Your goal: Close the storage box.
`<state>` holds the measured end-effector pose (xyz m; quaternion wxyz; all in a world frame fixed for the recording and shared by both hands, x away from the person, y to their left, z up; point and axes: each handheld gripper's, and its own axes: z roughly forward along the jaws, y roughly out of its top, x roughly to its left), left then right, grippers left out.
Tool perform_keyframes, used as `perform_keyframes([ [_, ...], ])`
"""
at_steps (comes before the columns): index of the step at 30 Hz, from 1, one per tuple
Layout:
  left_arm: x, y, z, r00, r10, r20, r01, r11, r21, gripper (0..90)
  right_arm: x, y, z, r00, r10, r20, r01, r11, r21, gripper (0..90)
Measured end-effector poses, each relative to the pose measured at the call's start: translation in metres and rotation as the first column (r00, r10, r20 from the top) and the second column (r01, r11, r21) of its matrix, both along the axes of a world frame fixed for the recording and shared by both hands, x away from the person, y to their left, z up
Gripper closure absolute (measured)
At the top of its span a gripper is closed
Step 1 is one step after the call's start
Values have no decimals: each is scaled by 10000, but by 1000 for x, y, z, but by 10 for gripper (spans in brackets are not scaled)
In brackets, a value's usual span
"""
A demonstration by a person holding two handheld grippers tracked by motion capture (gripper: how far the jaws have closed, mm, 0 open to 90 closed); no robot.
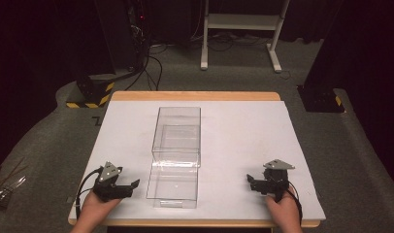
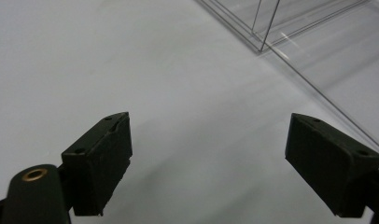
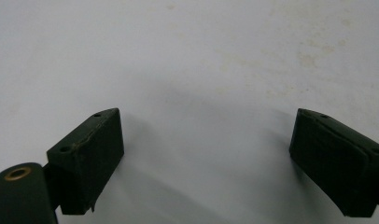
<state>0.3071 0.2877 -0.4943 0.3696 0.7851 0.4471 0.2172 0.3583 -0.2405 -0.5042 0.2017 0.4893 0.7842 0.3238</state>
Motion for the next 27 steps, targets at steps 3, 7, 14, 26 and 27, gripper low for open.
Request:
perform_keyframes([
  [3, -2, -2, 3, 9998, -87, 151, 88, 9999, -76, 151, 0, 0, 0, 10000, 8, -11, -8, 10000, 13, 100],
  [7, -3, -4, 5, 9996, -141, 226, 145, 9998, -169, 151, 0, 0, 0, 10000, 6, 20, -6, 10000, -14, 100],
  [14, -8, -7, 13, 9986, -266, 467, 288, 9985, -476, 151, 0, 0, 0, 10000, 8, 18, -8, 10000, -13, 100],
  [26, -17, -7, 27, 9939, -500, 983, 582, 9948, -831, 153, 0, 0, 0, 10000, 23, 4, -23, 10000, 12, 100],
  [27, -17, -7, 27, 9939, -500, 983, 582, 9948, -831, 152, 0, 0, 0, 10000, 9, -5, -9, 10000, 26, 100],
])
